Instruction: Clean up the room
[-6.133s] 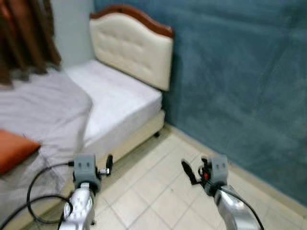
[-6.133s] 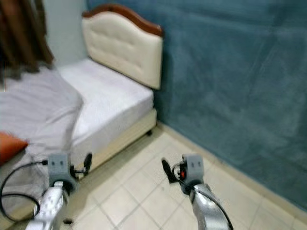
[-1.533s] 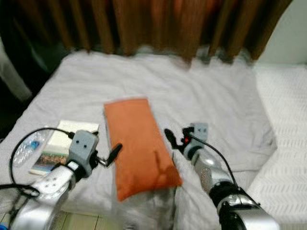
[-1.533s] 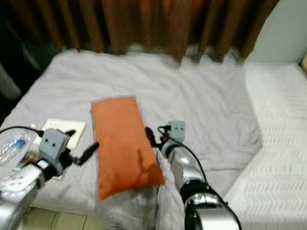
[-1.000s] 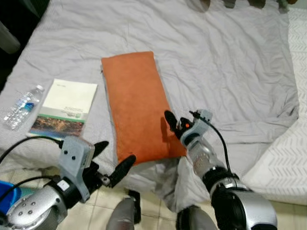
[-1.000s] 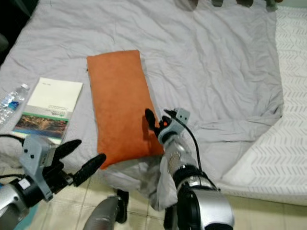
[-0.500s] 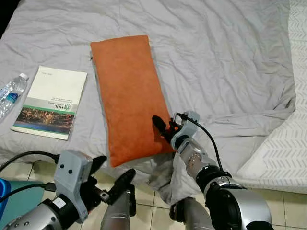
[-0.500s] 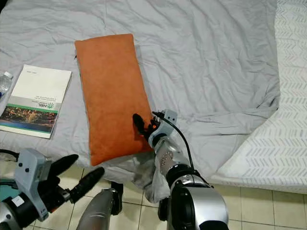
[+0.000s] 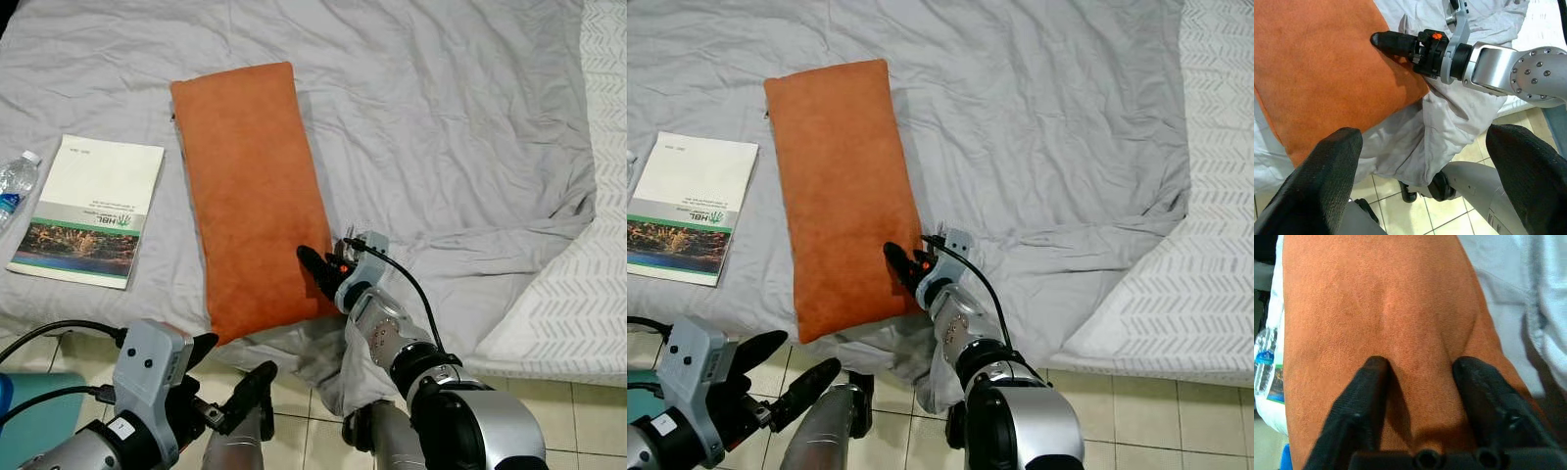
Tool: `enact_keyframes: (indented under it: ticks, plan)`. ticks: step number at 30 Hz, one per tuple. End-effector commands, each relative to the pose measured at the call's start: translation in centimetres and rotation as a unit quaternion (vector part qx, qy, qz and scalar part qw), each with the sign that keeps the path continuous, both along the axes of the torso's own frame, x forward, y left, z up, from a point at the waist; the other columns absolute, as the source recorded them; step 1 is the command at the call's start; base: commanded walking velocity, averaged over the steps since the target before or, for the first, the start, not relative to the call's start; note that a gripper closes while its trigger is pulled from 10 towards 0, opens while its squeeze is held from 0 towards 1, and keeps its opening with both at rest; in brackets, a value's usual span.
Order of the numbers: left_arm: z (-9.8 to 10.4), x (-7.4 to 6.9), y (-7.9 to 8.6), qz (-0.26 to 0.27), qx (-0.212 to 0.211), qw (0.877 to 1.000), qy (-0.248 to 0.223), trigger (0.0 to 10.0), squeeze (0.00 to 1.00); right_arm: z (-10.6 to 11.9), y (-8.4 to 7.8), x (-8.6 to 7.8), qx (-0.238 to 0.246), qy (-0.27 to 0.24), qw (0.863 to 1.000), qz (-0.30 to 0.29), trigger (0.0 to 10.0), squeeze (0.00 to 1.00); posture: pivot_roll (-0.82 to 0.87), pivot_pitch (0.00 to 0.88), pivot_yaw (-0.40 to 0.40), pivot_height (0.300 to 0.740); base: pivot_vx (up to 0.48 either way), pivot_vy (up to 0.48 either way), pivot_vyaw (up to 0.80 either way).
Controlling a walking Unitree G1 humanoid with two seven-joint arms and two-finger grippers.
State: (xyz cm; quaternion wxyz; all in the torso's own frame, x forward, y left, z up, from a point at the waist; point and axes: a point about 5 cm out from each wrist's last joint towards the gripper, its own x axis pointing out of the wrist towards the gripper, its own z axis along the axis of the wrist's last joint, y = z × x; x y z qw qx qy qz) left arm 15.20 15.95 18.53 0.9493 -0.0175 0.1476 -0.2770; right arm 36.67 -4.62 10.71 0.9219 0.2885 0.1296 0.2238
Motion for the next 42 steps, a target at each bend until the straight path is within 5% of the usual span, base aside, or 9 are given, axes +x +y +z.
enact_keyframes:
  ticks: [1,17,20,28,30,34,37,40,42]
  plan:
    - [-0.2,-0.9,-0.8,-0.016,0.001,1.0,0.011,10.0,0.0,-3.7,2.5,-2.8,0.02,0.093,0.995,0.036,0.0,0.0,0.33,0.621,-0.01,0.74,0.0,0.0,0.0]
    - [-1.7,-0.1,-1.5,-0.015,0.021,1.0,0.018,10.0,0.0,-4.6,1.5,-3.1,0.022,0.114,0.993,0.034,0.0,0.0,0.3,0.585,-0.035,0.74,0.0,0.0,0.0]
    - [-3.4,0.5,-0.8,0.028,0.039,0.998,0.027,10.0,0.0,-3.7,1.1,-2.4,0.022,0.094,0.995,0.027,0.0,0.0,0.28,0.566,-0.055,0.74,0.0,0.0,0.0]
    - [-5.7,3.4,-0.2,0.072,0.053,0.996,0.009,10.0,0.0,2.5,-0.4,1.3,0.025,-0.022,0.999,0.012,0.0,0.0,0.22,0.387,-0.114,0.74,0.0,0.0,0.0]
    - [-6.7,5.0,-0.2,0.082,0.062,0.995,-0.009,10.0,0.0,5.5,-0.7,2.5,0.018,-0.072,0.997,0.012,0.0,0.0,0.2,0.269,-0.128,0.74,0.0,0.0,0.0]
    - [-7.6,7.6,-0.7,0.089,0.068,0.993,-0.043,10.0,0.0,13.0,-1.9,4.6,0.016,-0.183,0.983,-0.016,0.0,0.0,0.18,0.121,-0.133,0.74,0.0,0.0,0.0]
    - [-7.9,9.3,-1.5,0.088,0.061,0.993,-0.058,10.0,0.0,18.2,-4.3,5.4,-0.041,-0.267,0.96,-0.074,0.0,0.0,0.18,0.043,-0.135,0.74,0.0,0.0,0.0]
    - [-8.0,9.7,-1.6,0.09,0.06,0.992,-0.059,10.0,0.0,18.8,-4.9,5.5,-0.064,-0.283,0.953,-0.087,0.0,0.0,0.17,0.003,-0.134,0.74,0.0,0.0,0.0]
    - [-8.6,10.6,-2.0,0.093,0.053,0.992,-0.063,10.0,0.0,20.1,-7.0,5.6,-0.113,-0.312,0.935,-0.127,0.0,0.0,0.16,0.0,-0.129,0.74,0.0,0.0,0.0]
